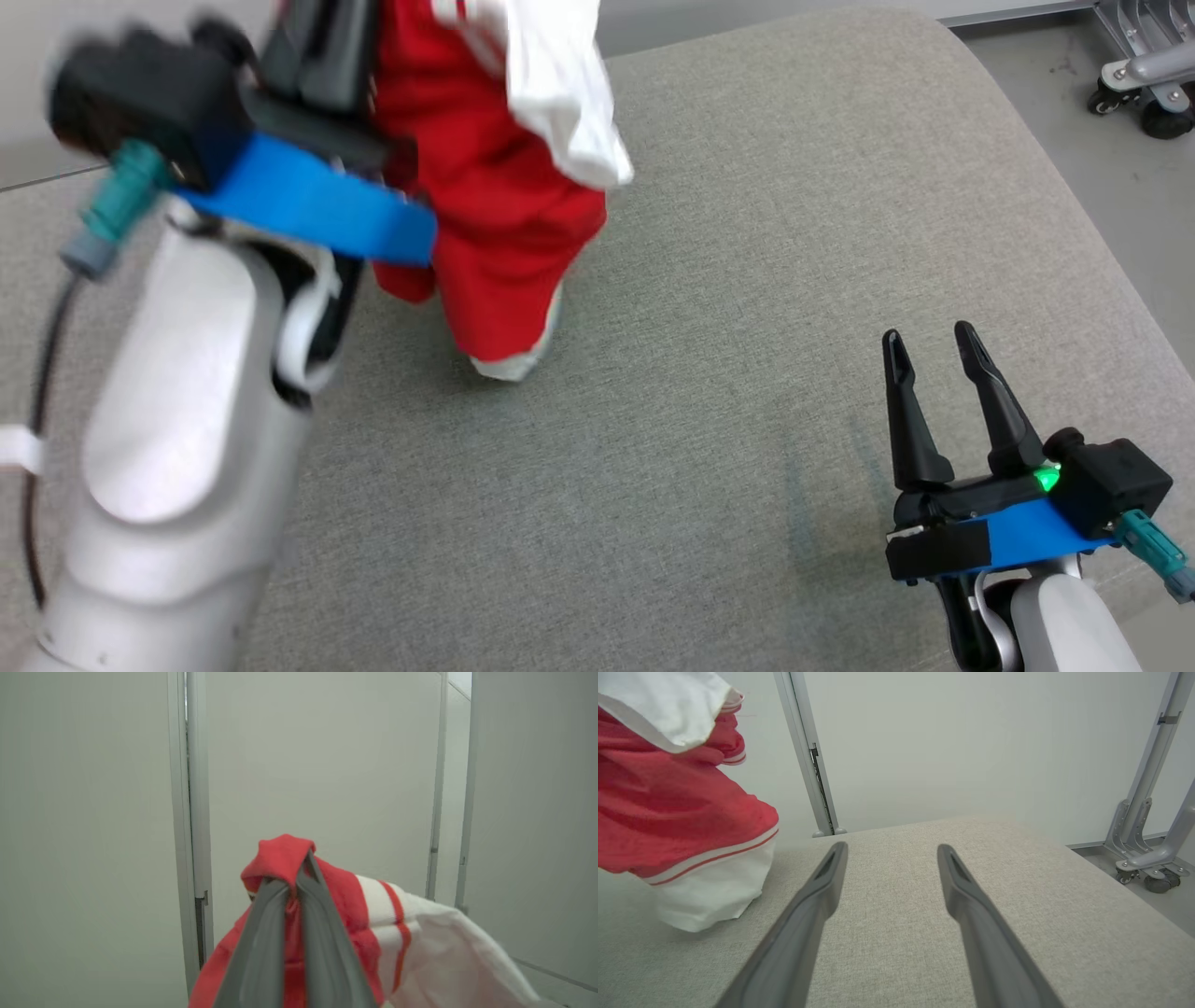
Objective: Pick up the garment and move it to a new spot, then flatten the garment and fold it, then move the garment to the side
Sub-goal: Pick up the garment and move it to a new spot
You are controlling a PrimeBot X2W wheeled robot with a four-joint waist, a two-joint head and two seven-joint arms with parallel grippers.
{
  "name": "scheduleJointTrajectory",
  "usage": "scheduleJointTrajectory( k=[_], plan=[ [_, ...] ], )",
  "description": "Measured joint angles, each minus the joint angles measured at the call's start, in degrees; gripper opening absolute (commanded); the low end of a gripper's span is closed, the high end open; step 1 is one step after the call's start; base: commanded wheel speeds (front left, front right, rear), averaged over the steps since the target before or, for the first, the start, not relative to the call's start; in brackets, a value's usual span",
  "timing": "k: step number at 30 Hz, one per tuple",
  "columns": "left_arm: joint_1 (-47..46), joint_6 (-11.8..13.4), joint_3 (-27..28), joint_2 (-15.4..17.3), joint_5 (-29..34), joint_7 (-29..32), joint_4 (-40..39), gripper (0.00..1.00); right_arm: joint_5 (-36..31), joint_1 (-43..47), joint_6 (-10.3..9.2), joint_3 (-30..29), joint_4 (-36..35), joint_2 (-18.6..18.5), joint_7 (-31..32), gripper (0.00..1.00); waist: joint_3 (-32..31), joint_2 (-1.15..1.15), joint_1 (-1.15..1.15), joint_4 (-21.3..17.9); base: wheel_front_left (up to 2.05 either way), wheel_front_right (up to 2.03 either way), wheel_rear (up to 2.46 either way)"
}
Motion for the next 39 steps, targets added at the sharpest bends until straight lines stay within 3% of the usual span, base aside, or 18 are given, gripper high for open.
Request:
scheduleJointTrajectory(
  k=[5,10,18,19,20,28,31,39],
  plan=[
    [7.5,0.2,-2.3,-1.3,-0.8,-1.0,2.6,0.00,0.0,0.1,0.00,-0.7,-0.1,0.0,0.0,1.00,-0.3,0.00,0.00,0.6,0.00,0.00,0.00],
    [16.9,-0.4,-8.5,-4.3,-1.4,-2.7,8.2,0.00,-0.4,0.5,0.01,-0.4,0.1,0.0,0.0,1.00,-1.1,0.00,0.00,2.2,0.00,0.00,0.00],
    [21.4,-1.3,-17.3,-7.7,-2.3,-3.7,13.4,0.00,-0.9,0.6,0.01,-0.5,0.8,0.0,-0.1,1.00,-2.2,0.00,0.00,4.2,0.00,0.00,0.00],
    [21.6,-1.3,-18.7,-8.2,-2.4,-3.8,13.9,0.38,-0.9,0.7,0.01,-0.5,1.0,0.0,-0.1,1.00,-2.4,0.00,0.00,4.4,0.00,0.00,0.00],
    [21.8,-1.3,-19.7,-8.5,-2.4,-4.0,14.2,1.00,-0.9,0.7,0.00,-0.6,1.1,0.0,-0.1,1.00,-2.6,0.00,0.00,4.6,0.00,0.00,0.00],
    [19.9,-0.8,-21.7,-9.5,-2.8,-6.9,11.8,1.00,-1.0,1.9,0.00,-1.4,2.2,0.0,-0.1,1.00,-5.1,0.00,0.00,7.3,0.00,0.00,0.00],
    [19.8,0.9,-18.8,-8.9,-3.2,-7.6,10.1,1.00,-1.1,2.7,0.00,-1.7,2.5,0.0,-0.1,1.00,-6.2,0.00,0.00,8.5,0.00,0.00,0.00],
    [22.4,6.0,-8.5,-2.5,-4.0,-8.0,6.3,1.00,-2.0,4.0,0.01,-2.1,2.8,0.0,-0.1,1.00,-8.4,0.00,0.00,11.6,0.00,0.00,0.00]
  ],
)
